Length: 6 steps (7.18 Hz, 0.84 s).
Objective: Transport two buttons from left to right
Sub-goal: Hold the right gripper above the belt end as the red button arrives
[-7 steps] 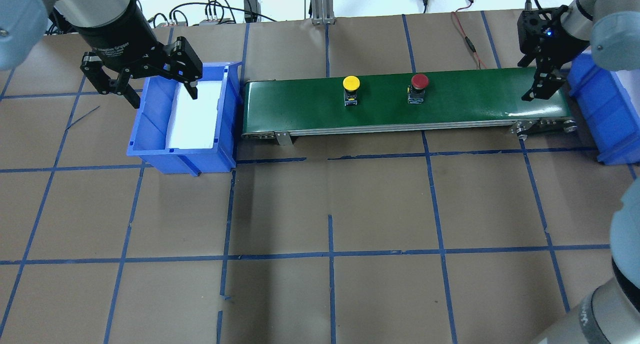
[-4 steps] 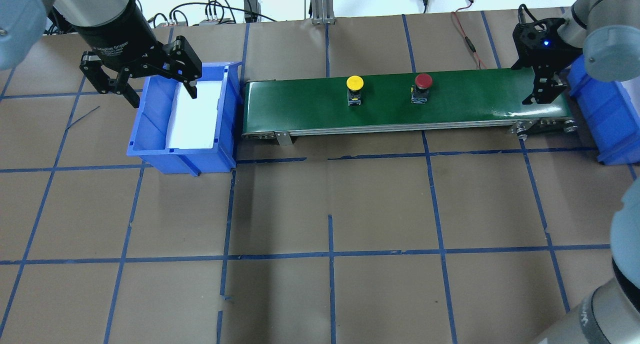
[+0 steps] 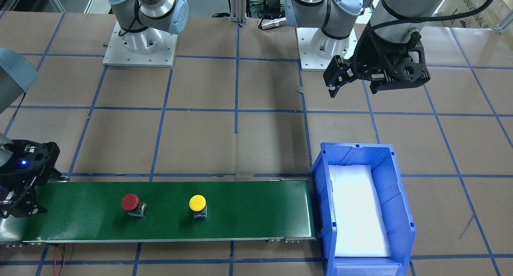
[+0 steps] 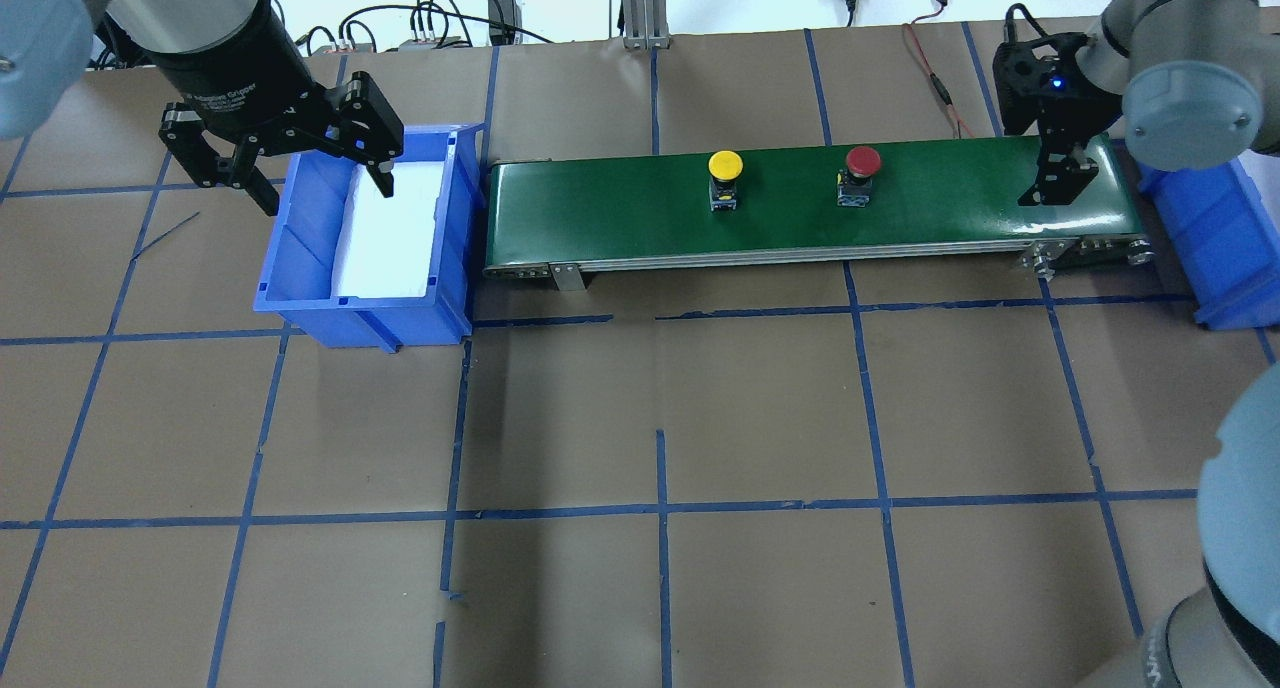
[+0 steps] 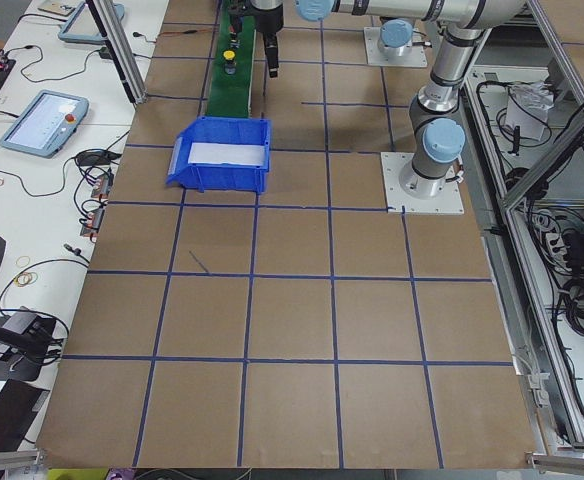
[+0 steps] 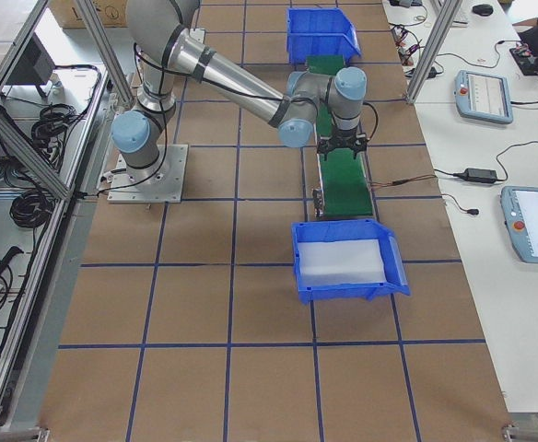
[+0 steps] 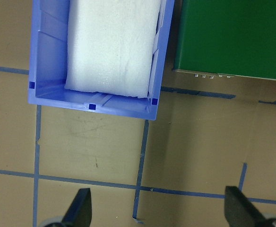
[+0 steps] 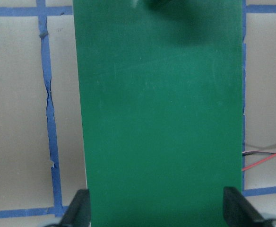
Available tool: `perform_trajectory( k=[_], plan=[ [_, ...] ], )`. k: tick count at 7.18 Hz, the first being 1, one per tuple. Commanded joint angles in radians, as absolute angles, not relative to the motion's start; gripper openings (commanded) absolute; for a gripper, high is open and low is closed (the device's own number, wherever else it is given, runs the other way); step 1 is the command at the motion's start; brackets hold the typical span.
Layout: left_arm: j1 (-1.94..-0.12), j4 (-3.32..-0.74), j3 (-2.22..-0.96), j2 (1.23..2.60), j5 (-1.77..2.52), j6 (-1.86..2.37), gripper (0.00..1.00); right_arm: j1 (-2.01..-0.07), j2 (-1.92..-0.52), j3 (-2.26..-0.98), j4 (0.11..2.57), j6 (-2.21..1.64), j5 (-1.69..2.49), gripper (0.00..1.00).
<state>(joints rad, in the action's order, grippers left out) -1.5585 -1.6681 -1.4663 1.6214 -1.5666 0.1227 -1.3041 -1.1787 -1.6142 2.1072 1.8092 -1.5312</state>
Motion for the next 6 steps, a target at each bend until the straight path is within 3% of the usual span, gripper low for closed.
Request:
perform_trajectory(
  k=[1,6],
  plan=[
    [-1.559,-1.667,-1.465,1.621,-1.568,0.123,0.99,-1.364,-1.172,-1.632,2.16,1.802,-1.611,1.0],
    [-1.559,-1.667,-1.465,1.621,-1.566,0.123,0.99,-1.362,-1.141,-1.635,2.187,1.881,-1.562,1.0]
  ],
)
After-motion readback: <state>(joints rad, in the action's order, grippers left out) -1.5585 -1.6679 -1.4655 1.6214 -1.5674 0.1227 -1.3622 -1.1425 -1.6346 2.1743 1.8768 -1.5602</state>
